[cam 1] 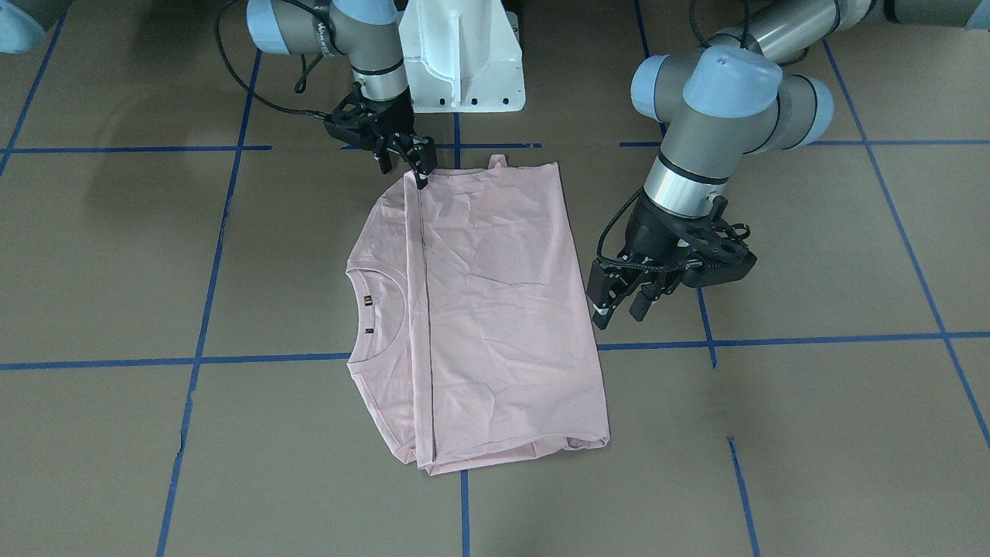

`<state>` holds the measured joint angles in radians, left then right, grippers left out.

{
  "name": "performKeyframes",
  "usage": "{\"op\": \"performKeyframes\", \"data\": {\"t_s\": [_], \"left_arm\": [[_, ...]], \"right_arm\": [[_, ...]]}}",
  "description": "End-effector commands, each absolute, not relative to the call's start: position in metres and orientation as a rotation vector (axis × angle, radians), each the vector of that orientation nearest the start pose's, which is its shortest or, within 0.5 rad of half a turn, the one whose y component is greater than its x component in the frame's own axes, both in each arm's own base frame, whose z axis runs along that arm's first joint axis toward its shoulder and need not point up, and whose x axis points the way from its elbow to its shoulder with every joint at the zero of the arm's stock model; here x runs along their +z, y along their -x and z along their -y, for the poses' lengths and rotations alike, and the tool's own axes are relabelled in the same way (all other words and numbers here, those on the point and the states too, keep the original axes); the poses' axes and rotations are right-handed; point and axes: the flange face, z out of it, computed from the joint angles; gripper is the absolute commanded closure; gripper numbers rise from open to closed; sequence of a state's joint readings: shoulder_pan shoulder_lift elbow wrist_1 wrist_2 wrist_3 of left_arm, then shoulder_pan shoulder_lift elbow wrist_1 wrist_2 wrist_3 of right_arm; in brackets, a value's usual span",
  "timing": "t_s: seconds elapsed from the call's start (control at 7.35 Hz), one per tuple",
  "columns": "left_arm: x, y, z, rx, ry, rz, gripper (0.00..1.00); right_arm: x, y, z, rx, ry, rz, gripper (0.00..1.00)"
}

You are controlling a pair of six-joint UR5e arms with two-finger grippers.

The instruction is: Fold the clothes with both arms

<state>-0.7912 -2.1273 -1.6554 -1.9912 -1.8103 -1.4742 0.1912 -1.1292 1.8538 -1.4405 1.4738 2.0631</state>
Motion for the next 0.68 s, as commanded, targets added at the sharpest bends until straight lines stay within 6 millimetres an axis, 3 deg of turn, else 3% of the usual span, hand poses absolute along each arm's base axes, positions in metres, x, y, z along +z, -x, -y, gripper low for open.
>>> {"op": "performKeyframes", "data": {"t_s": [0.0, 0.14, 0.54], "left_arm": [[0.249, -0.3987, 0.5514, -0.507, -0.251, -1.062, 0.34], [0.2492, -0.4013, 0.5496, -0.503, -0.248, -1.061, 0.33], [0.2499, -0.4002, 0.5491, -0.506, -0.252, -1.06, 0.32]], "right_arm": [[0.2842, 0.5805, 0.2522, 0.674, 0.041, 0.847, 0.3], [0.2832, 0.5809, 0.2522, 0.674, 0.041, 0.844, 0.46], [0.2832, 0.5819, 0.2515, 0.671, 0.04, 0.842, 0.47]]}}
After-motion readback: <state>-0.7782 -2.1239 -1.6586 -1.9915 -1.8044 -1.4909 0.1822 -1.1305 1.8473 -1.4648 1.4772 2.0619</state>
